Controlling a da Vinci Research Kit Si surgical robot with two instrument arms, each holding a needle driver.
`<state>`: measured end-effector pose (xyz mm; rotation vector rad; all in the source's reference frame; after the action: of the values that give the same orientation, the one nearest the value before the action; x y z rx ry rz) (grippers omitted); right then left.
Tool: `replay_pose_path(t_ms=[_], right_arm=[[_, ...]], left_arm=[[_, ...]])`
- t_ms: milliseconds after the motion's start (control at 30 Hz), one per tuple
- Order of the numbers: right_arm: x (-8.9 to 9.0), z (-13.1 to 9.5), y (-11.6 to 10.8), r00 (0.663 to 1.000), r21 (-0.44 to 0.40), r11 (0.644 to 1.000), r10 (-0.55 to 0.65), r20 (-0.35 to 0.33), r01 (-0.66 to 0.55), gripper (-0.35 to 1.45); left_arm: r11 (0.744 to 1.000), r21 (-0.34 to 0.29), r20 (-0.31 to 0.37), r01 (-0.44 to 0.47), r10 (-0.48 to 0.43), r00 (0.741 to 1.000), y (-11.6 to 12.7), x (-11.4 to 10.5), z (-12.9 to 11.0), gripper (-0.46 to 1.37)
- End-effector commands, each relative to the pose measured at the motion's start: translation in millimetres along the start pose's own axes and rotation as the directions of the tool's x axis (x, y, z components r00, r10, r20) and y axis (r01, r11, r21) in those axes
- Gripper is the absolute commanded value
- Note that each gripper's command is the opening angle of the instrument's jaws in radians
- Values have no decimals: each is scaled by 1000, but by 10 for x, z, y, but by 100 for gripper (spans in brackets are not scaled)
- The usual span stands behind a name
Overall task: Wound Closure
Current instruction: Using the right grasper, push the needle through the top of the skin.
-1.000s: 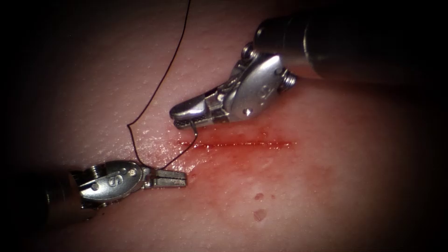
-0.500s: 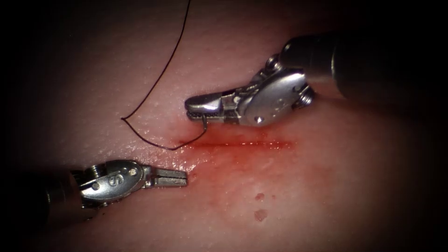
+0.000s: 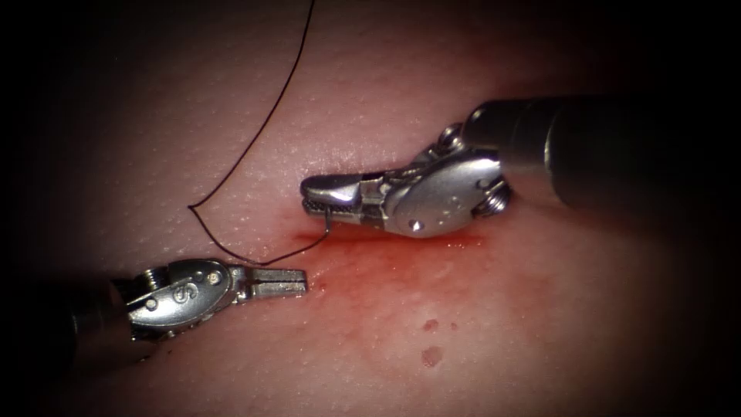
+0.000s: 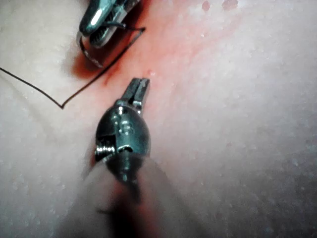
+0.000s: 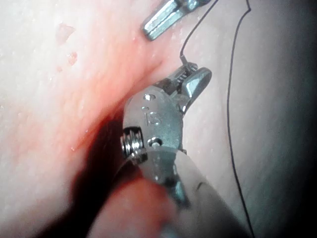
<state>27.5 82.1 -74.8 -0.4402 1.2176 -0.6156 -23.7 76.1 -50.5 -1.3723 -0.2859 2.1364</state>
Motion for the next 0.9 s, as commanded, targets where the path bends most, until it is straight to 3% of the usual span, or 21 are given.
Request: replay_pose_path(t_ms=[33, 333, 500, 900], right_arm=[[-2, 2, -7, 1000, 2, 1000, 2, 3, -2, -35], [-25, -2, -39, 996, -6, 998, 66, 53, -65, -35], [-29, -7, -48, 994, -6, 998, 70, 84, -70, -35], [-37, -3, -43, 992, -11, 996, 93, 82, -92, -35]], left_arm=[[1000, 2, 2, 1, -1, 1000, 0, -1, 1, -35], [1000, -2, -4, -8, 8, 1000, 1, -4, 2, -35], [1000, -2, -4, -5, 5, 1000, 2, -6, 1, -35], [1000, -5, -2, -2, 2, 1000, 4, -8, 1, -35]])
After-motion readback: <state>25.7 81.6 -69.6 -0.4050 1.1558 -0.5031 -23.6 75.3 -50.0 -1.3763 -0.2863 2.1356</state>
